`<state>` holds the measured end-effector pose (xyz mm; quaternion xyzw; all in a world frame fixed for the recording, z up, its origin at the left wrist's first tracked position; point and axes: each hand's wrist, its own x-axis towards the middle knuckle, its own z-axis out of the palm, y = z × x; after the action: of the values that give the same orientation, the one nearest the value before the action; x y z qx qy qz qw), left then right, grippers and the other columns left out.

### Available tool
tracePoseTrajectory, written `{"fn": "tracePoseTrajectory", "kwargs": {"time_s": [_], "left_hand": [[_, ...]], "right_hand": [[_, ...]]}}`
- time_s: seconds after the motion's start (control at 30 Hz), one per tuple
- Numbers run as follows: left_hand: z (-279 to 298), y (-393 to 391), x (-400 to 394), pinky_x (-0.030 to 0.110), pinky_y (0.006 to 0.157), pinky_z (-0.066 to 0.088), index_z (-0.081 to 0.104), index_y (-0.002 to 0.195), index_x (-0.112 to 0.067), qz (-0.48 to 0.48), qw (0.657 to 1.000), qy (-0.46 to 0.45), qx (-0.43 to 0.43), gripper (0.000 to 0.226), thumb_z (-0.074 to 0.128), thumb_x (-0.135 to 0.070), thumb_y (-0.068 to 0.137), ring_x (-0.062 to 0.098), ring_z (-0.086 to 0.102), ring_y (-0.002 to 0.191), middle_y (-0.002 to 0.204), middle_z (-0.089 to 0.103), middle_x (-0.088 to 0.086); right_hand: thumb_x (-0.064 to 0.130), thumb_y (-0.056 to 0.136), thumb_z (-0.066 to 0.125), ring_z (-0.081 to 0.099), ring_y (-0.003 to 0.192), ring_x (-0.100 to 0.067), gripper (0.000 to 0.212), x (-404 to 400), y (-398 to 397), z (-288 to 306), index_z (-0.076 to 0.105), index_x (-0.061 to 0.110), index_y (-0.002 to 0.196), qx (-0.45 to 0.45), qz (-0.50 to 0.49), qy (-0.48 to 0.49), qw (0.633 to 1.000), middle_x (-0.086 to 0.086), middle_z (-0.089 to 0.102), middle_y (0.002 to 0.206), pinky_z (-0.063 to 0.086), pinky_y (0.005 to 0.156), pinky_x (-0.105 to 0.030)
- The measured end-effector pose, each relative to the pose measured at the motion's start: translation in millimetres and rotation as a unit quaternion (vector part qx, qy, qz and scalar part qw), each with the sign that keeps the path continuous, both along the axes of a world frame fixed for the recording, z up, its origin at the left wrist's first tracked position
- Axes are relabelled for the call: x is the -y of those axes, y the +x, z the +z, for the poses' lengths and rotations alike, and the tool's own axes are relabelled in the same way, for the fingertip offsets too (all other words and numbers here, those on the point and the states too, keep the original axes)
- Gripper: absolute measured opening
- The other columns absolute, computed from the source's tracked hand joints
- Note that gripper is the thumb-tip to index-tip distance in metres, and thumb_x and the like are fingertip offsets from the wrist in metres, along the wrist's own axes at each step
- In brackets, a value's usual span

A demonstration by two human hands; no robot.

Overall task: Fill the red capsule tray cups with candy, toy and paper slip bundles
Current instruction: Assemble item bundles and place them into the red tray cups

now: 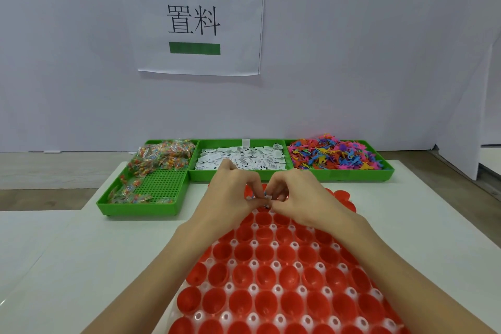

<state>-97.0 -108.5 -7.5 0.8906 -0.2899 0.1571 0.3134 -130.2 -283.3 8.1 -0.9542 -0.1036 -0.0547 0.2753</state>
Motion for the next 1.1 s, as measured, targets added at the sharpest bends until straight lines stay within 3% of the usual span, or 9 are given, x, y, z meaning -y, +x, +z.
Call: {"fn": "tracePoseTrajectory", "kwargs": {"time_s": [0.17, 0.27, 0.37, 0.47, 0.67, 0.83, 0.93, 1.03, 1.1], "left_hand": [[9.9, -4.0, -3.8, 0.009, 0.072, 0.034, 0.077, 0.081, -0.031, -0.033, 0.999, 0.021, -0.010, 0.015, 0.089, -0.037, 0.074, 0.009, 0.038, 0.093, 0.070, 0.056, -0.026], [19.1, -4.8, -11.3, 0.007, 0.073, 0.034, 0.079, 0.092, -0.033, -0.072, 0.994, 0.078, -0.014, 0.014, 0.083, -0.039, 0.081, 0.008, 0.037, 0.093, 0.076, 0.058, -0.024], [23.7, -3.4, -18.8, 0.011, 0.076, 0.038, 0.078, 0.102, -0.031, -0.093, 0.990, 0.110, -0.011, 0.012, 0.073, -0.026, 0.092, 0.008, 0.040, 0.096, 0.079, 0.059, -0.027], [22.6, -2.7, -19.3, 0.019, 0.080, 0.041, 0.076, 0.106, -0.028, -0.082, 0.989, 0.127, -0.008, 0.017, 0.068, -0.017, 0.095, 0.011, 0.042, 0.098, 0.089, 0.070, -0.020], [20.2, 0.2, -18.8, 0.010, 0.075, 0.033, 0.072, 0.107, -0.024, -0.071, 0.989, 0.131, 0.016, 0.023, 0.068, -0.009, 0.091, 0.009, 0.040, 0.093, 0.091, 0.072, -0.015], [24.9, -3.0, -16.4, 0.006, 0.079, 0.030, 0.072, 0.105, -0.019, -0.074, 0.992, 0.098, -0.006, 0.029, 0.067, -0.002, 0.082, -0.003, 0.044, 0.078, 0.089, 0.073, -0.013], [26.8, -4.9, -13.8, 0.006, 0.079, 0.031, 0.073, 0.101, -0.018, -0.079, 0.994, 0.076, 0.000, 0.021, 0.072, -0.008, 0.082, 0.002, 0.052, 0.079, 0.086, 0.072, -0.013], [24.7, -6.4, -9.2, 0.008, 0.078, 0.033, 0.075, 0.094, -0.018, -0.086, 0.995, 0.056, 0.018, 0.015, 0.082, -0.026, 0.084, 0.010, 0.054, 0.087, 0.084, 0.071, -0.013], [19.8, -5.3, -5.0, 0.013, 0.078, 0.034, 0.074, 0.090, -0.014, -0.087, 0.993, 0.070, 0.039, 0.015, 0.083, -0.025, 0.083, 0.016, 0.053, 0.087, 0.082, 0.068, -0.010]], "right_hand": [[0.011, 0.085, 0.072, 0.061, 0.068, 0.003, 0.013, 1.2, -0.4, 0.1, 0.074, 0.022, 0.092, -0.012, -0.005, 0.015, 1.000, 0.012, 0.068, 0.077, 0.046, 0.061, -0.007], [0.010, 0.086, 0.072, 0.063, 0.070, 0.002, 0.015, 2.4, -0.8, 0.5, 0.073, 0.023, 0.093, -0.022, -0.007, 0.028, 0.999, 0.011, 0.071, 0.080, 0.049, 0.065, -0.011], [0.011, 0.087, 0.073, 0.063, 0.068, 0.002, 0.014, 2.3, -1.2, 0.5, 0.074, 0.022, 0.095, -0.020, -0.009, 0.028, 0.999, 0.012, 0.071, 0.080, 0.048, 0.063, -0.009], [0.009, 0.087, 0.071, 0.063, 0.070, 0.001, 0.014, -0.5, -1.6, -0.6, 0.074, 0.019, 0.096, -0.005, -0.007, 0.011, 1.000, 0.010, 0.071, 0.081, 0.048, 0.063, -0.007], [0.008, 0.087, 0.072, 0.065, 0.073, -0.002, 0.015, 0.5, -2.1, -0.1, 0.074, 0.018, 0.097, -0.001, -0.012, 0.016, 1.000, 0.007, 0.072, 0.085, 0.050, 0.065, -0.010], [0.011, 0.088, 0.074, 0.067, 0.077, -0.007, 0.013, -1.1, -1.7, -1.0, 0.075, 0.018, 0.099, -0.005, -0.012, 0.019, 1.000, 0.004, 0.072, 0.087, 0.053, 0.068, -0.014], [0.011, 0.088, 0.074, 0.066, 0.074, -0.006, 0.013, -0.9, -1.8, -1.7, 0.075, 0.018, 0.098, -0.003, -0.012, 0.017, 1.000, 0.004, 0.072, 0.085, 0.049, 0.064, -0.011], [0.008, 0.086, 0.074, 0.063, 0.069, -0.002, 0.013, -0.6, -1.9, -1.2, 0.074, 0.017, 0.096, -0.005, -0.009, 0.024, 1.000, 0.006, 0.071, 0.081, 0.046, 0.061, -0.008], [0.006, 0.085, 0.074, 0.061, 0.067, 0.001, 0.015, -1.0, -1.8, -1.1, 0.075, 0.017, 0.095, -0.007, -0.007, 0.026, 1.000, 0.007, 0.070, 0.080, 0.047, 0.062, -0.008]]}}
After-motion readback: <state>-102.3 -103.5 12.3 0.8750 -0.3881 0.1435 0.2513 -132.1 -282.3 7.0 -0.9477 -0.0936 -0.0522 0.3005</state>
